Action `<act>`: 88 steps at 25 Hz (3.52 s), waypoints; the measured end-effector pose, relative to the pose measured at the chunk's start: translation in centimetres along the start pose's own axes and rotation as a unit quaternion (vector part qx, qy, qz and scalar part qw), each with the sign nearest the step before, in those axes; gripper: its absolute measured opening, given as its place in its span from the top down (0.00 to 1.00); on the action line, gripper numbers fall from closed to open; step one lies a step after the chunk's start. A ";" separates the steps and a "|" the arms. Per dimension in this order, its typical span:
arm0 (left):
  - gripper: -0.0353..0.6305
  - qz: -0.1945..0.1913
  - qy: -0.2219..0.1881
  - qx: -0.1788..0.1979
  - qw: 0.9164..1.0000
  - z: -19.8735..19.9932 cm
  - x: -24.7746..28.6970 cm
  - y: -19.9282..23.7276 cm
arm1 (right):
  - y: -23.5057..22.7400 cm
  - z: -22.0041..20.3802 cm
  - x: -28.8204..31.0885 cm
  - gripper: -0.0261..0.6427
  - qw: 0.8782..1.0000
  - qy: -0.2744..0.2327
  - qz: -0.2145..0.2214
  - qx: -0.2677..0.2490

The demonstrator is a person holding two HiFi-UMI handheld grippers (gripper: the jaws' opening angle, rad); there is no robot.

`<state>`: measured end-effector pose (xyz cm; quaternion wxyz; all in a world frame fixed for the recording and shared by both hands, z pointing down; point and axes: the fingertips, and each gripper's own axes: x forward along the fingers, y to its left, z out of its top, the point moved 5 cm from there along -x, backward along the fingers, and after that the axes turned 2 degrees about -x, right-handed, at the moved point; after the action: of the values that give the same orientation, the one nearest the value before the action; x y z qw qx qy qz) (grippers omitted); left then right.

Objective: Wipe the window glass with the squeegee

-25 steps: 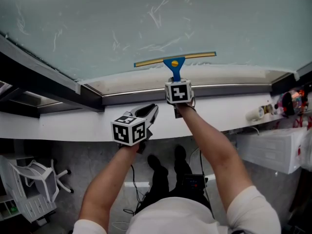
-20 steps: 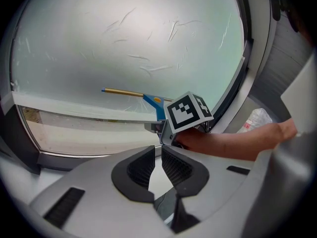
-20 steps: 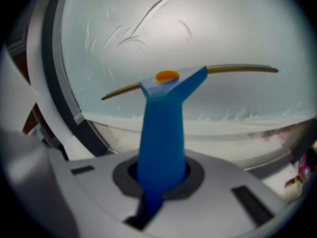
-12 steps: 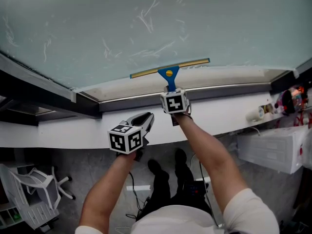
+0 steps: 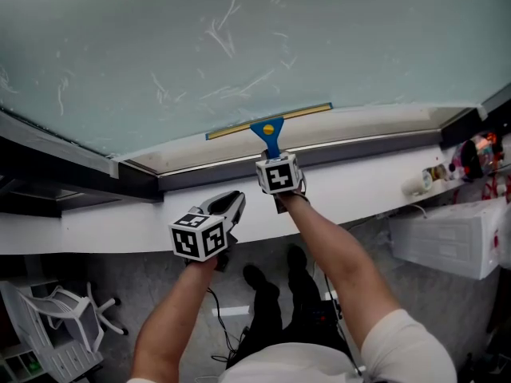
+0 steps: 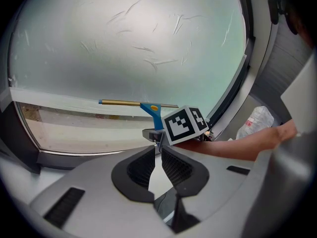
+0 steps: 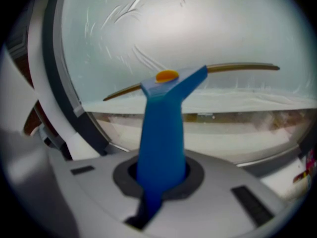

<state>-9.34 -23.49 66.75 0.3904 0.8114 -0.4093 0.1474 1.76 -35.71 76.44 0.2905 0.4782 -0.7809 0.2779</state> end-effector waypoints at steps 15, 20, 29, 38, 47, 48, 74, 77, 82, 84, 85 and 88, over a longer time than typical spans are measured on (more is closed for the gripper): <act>0.85 -0.002 0.021 -0.004 1.000 -1.9 1.0 0.5 | -0.6 -2.4 1.3 0.92 1.000 0.018 0.020 0.016; 0.85 -0.004 0.024 -0.004 1.000 -2.1 1.3 0.1 | -0.4 -3.1 0.4 0.92 0.999 0.030 0.030 0.003; 0.85 -0.011 0.013 -0.010 1.000 -1.3 1.4 -2.3 | -1.6 -4.3 -3.8 0.91 0.998 0.057 0.037 0.005; 0.85 -0.031 -0.027 -0.002 0.999 2.3 1.7 -7.4 | -3.4 -1.7 -12.4 0.91 0.998 0.025 0.055 -0.007; 0.85 -0.075 -0.069 0.041 0.994 6.5 2.2 -15.7 | -7.2 0.5 -20.9 0.91 0.998 0.005 0.056 0.024; 0.85 -0.079 -0.077 0.048 0.993 7.0 2.2 -16.6 | -7.6 1.1 -21.8 0.91 0.998 -0.001 0.055 0.024; 0.66 -0.333 -0.151 0.039 0.930 16.3 -4.7 -32.2 | -2.1 7.3 -40.1 0.91 0.978 -0.185 -0.011 -0.093; 0.70 -0.358 -0.158 0.021 0.920 16.5 -6.0 -33.1 | -1.4 7.6 -41.8 0.91 0.973 -0.202 -0.040 -0.105; 0.72 -0.386 -0.173 0.010 0.906 17.0 -8.1 -35.6 | -0.9 8.0 -44.8 0.90 0.959 -0.245 -0.093 -0.111; 0.73 -0.394 -0.177 -0.006 0.902 17.3 -8.7 -36.1 | -0.8 8.3 -46.2 0.87 0.946 -0.276 -0.119 -0.122; 0.73 -0.398 -0.179 -0.015 0.900 17.4 -8.8 -36.3 | -0.7 8.5 -46.9 0.84 0.940 -0.289 -0.129 -0.127; 0.74 -0.404 -0.181 -0.030 0.896 17.9 -8.8 -37.1 | -1.1 8.9 -47.9 0.84 0.933 -0.309 -0.137 -0.125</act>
<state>12.66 -18.81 31.15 0.3593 0.9076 -0.1142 -0.1847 18.99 -14.37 36.14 0.1268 0.6025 -0.7876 -0.0258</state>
